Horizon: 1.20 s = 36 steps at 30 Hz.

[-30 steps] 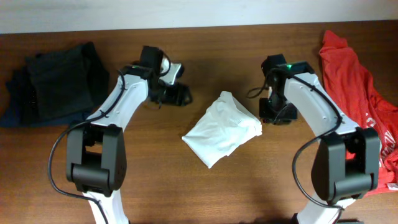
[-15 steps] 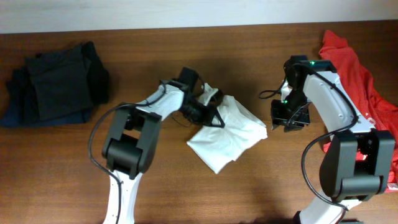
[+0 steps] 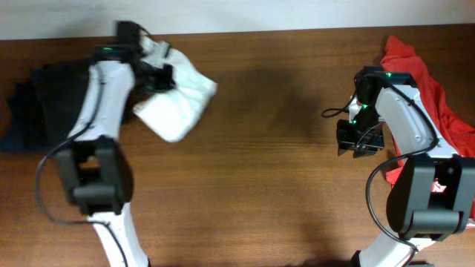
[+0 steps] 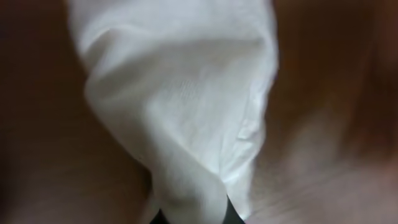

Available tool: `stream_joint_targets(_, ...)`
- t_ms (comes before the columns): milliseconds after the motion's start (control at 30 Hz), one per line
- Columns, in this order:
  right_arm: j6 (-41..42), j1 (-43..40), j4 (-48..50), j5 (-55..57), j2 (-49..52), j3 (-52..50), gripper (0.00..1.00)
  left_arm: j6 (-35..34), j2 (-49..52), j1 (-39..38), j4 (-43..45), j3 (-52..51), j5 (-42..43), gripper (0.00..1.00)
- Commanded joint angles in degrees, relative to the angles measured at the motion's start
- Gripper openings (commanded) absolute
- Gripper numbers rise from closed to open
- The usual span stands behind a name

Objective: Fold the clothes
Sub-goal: 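Carry the folded white shirt left with the left gripper onto the navy garment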

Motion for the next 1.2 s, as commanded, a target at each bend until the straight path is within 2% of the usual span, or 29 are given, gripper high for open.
stream_joint_targets(0, -0.1, -0.3, -0.3, 1.6, -1.2, 0.8, 0.41, -0.1, -6.6, 6.5, 0.8, 1.9, -3.8, 0.01)
stream_joint_targets(233, -0.1, -0.2, -0.2, 1.5, -1.2, 0.8, 0.41, -0.1, -7.3, 18.8, 5.7, 1.9, -3.5, 0.01)
stream_joint_targets(467, -0.1, -0.2, -0.2, 1.5, -1.2, 0.8, 0.42, -0.2, -7.3, 26.0, 11.2, 1.9, -3.6, 0.01)
stream_joint_targets(733, -0.1, -0.1, -0.3, 1.5, -1.2, 0.8, 0.42, -0.1, -6.6, 30.8, 11.7, 1.8, -5.3, 0.02)
stream_joint_targets(767, -0.1, -0.1, -0.3, 1.5, -1.2, 0.8, 0.42, -0.1, -6.3, 31.5, 11.6, 1.8, -5.2, 0.16)
stream_joint_targets(833, -0.1, -0.2, -0.3, 1.5, -1.2, 0.8, 0.43, -0.1, -6.0, 32.3, 11.1, 1.8, -5.3, 0.86)
stream_joint_targets(867, -0.1, -0.1, -0.3, 1.5, -1.2, 0.8, 0.47, -0.2, -5.9, 32.8, 10.9, 1.8, -5.2, 0.99)
stream_joint_targets(933, -0.1, -0.1, -0.3, 1.5, -1.2, 0.8, 0.49, -0.2, -5.9, 33.1, 10.5, 1.8, -5.2, 0.99)
stream_joint_targets(1033, -0.1, -0.1, -0.2, 1.5, -1.2, 0.8, 0.59, -0.2, -5.9, 32.7, 9.8, 1.8, -4.9, 0.99)
stream_joint_targets(1133, -0.2, -0.1, -0.2, -0.5, -1.2, 0.8, 0.72, -0.1, -5.9, 28.1, 9.6, 1.8, -4.6, 0.99)
stream_joint_targets(1167, -1.3, -0.1, 0.0, -2.1, -1.1, 0.8, 0.73, -0.1, -5.9, 26.5, 9.6, 1.8, -4.6, 0.99)
